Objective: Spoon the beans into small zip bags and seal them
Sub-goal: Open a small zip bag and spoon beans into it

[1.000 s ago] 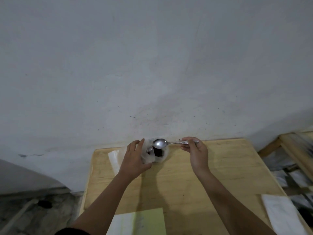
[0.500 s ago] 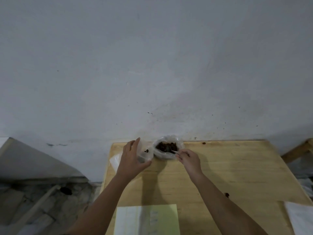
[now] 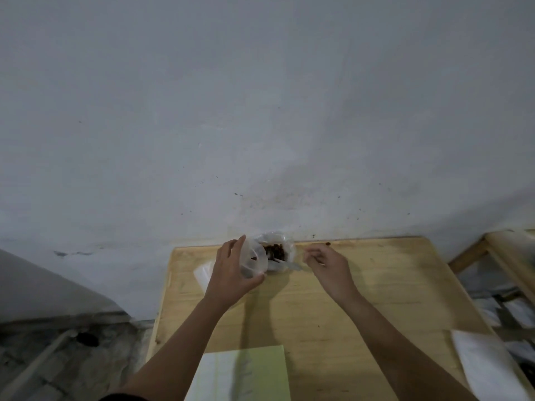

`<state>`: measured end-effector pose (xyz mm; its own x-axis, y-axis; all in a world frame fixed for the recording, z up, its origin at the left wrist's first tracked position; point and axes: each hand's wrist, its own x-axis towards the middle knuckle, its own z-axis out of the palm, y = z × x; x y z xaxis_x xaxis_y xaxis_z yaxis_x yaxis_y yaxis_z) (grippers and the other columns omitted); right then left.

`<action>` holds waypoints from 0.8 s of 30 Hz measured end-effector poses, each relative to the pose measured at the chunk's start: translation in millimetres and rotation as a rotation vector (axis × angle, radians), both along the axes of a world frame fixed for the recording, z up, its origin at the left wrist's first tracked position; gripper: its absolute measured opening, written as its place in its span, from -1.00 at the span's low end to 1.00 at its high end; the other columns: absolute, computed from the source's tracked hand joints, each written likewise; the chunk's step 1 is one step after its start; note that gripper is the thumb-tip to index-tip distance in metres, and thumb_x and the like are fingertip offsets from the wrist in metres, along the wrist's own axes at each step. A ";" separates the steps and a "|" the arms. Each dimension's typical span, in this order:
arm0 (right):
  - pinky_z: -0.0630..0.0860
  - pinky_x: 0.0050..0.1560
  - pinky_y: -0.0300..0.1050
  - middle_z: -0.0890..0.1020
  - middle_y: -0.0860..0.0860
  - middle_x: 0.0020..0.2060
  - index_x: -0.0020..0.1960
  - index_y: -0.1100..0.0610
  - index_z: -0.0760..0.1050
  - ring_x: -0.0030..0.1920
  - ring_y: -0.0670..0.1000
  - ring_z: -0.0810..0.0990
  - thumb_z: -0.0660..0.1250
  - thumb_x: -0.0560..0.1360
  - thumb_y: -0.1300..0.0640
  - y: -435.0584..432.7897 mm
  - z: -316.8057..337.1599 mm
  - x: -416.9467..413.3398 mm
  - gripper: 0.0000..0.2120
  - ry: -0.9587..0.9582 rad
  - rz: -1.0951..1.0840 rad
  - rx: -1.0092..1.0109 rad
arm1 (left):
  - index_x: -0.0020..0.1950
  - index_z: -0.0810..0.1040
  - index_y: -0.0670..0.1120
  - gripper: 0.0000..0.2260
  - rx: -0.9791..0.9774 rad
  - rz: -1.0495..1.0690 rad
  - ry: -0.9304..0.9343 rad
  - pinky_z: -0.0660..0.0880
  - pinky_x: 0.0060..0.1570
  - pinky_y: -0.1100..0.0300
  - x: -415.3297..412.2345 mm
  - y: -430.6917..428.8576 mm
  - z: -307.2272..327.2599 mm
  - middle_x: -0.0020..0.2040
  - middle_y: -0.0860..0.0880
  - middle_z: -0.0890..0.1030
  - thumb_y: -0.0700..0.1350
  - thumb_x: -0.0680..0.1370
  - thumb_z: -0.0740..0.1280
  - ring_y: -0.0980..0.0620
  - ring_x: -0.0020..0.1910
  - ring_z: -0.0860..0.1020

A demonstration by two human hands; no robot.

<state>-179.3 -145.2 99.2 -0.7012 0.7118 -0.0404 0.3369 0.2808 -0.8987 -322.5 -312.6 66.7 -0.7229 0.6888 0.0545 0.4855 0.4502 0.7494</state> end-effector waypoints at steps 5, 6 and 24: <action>0.49 0.00 -0.40 0.63 -0.13 -0.01 0.12 -0.03 0.58 -0.03 -0.28 0.58 0.29 0.53 0.09 -19.4 30.4 -8.6 -0.81 -0.138 0.345 -0.086 | 0.50 0.14 -0.09 -0.11 0.034 -0.082 0.036 0.24 0.25 0.21 14.8 20.7 9.4 0.37 -0.05 0.26 0.14 0.30 0.48 0.00 0.35 0.21; 0.48 -0.03 -0.43 0.63 -0.12 -0.01 0.13 0.02 0.58 -0.03 -0.28 0.57 0.30 0.53 0.08 -20.8 33.0 -11.1 -0.79 -0.166 0.374 -0.062 | 0.49 0.14 -0.10 -0.12 0.050 -0.100 0.066 0.24 0.27 0.20 16.3 23.2 10.8 0.37 -0.07 0.27 0.14 0.32 0.49 0.00 0.35 0.21; 0.49 -0.15 -0.42 0.63 -0.01 -0.20 -0.09 0.05 0.54 -0.21 -0.19 0.56 0.43 0.42 0.23 2.5 85.8 -19.6 -0.86 0.202 0.132 0.259 | -0.05 0.48 -0.08 -0.85 0.632 0.134 -0.380 0.51 -0.15 0.31 3.7 37.6 85.0 -0.15 -0.07 0.57 -0.23 0.47 0.42 0.03 -0.15 0.56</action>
